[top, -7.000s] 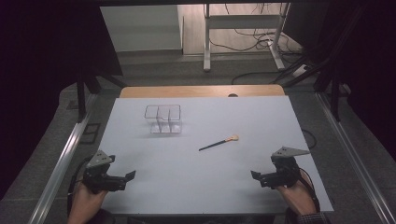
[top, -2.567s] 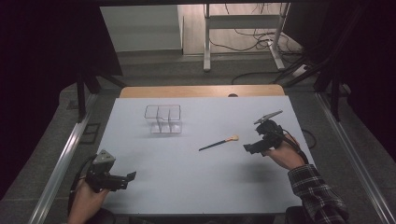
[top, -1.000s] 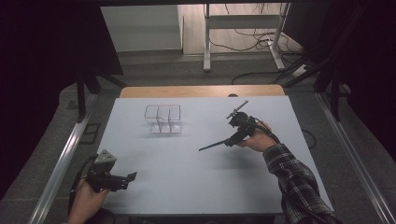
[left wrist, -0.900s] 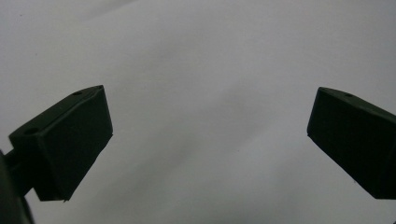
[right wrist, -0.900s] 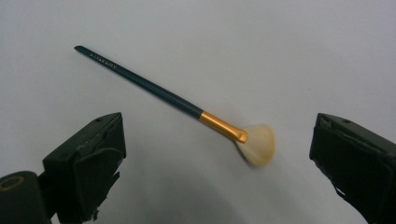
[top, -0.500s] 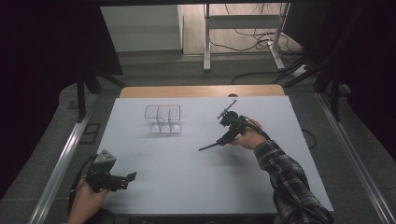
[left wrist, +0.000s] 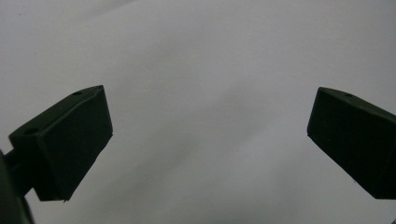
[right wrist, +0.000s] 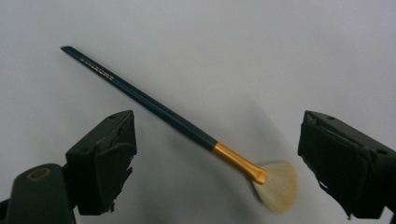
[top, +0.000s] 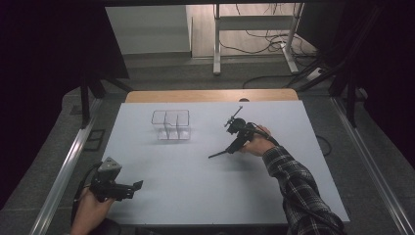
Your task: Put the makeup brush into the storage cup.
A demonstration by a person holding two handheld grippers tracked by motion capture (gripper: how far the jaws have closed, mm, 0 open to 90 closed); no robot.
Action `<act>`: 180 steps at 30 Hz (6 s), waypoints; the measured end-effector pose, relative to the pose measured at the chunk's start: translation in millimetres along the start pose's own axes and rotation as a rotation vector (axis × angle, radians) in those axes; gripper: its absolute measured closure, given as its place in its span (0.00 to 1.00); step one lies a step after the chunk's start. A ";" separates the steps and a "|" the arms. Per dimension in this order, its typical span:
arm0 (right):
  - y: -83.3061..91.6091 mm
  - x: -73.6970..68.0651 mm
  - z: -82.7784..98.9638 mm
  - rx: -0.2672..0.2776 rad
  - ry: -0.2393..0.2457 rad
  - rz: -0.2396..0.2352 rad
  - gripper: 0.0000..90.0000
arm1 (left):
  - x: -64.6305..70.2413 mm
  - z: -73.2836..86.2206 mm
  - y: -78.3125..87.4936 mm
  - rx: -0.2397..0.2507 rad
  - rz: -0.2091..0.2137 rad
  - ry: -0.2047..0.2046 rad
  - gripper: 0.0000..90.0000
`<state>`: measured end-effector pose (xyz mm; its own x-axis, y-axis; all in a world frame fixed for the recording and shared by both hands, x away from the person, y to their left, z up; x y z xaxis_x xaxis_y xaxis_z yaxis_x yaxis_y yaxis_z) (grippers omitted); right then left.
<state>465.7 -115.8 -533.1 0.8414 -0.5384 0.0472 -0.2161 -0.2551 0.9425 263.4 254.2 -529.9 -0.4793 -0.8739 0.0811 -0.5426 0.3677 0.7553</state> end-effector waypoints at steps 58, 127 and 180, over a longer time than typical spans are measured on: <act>23.1 -17.4 34.6 0.085 -0.004 -0.085 0.93 | 3.5 -0.4 1.3 0.030 0.074 -0.025 0.01; 62.6 -71.4 73.0 0.155 0.040 -0.108 0.93 | 32.2 -28.2 -21.8 0.032 0.094 -0.149 0.00; 51.3 -119.5 35.9 0.109 0.222 -0.222 0.93 | 113.8 -88.5 -90.3 -0.026 0.307 -0.443 0.01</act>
<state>336.3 -93.4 -502.4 0.9588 -0.2745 -0.0731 -0.0568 -0.4372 0.8976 318.9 93.4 -531.3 -0.8612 -0.5077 0.0233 -0.3172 0.5728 0.7559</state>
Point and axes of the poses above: each handheld gripper's, and its own axes: y roughly backward along the jaws, z roughly out of its underside, x roughly to its right, the point moved 5 cm from there along -y, roughly forward along the jaws, and after that the axes turned 1 degree about -z, right-handed, at the moved point
